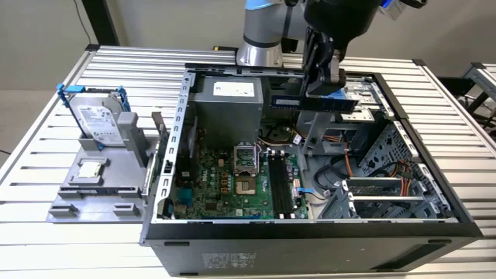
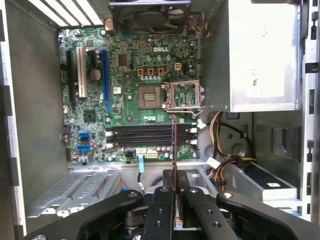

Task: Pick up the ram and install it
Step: 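Pick up the ram and move it above insertion slot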

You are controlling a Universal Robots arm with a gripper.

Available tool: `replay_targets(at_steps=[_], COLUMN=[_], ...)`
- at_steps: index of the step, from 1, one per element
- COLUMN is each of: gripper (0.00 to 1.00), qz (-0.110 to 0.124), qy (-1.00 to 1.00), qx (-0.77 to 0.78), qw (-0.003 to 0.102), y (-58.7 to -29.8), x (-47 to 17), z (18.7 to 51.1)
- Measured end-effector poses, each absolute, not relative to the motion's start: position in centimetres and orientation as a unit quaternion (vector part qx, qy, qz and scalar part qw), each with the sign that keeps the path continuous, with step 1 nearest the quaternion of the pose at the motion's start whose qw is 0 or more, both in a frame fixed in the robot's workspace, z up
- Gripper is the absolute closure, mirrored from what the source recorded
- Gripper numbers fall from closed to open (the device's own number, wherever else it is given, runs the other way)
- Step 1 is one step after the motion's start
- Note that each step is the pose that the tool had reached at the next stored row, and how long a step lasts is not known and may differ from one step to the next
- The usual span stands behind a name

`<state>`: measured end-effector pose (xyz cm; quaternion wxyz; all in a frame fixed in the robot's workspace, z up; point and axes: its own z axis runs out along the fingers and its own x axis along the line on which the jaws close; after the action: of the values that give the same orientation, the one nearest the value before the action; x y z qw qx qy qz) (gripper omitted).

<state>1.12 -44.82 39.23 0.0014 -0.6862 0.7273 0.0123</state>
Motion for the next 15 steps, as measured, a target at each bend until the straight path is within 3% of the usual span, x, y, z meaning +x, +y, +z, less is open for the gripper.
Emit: replay_targets(at_steps=[15], gripper=[1.0], qz=[0.012], qy=[0.727], qx=[-0.686], qw=[0.001], y=[-44.11], x=[1.13], z=[39.22])
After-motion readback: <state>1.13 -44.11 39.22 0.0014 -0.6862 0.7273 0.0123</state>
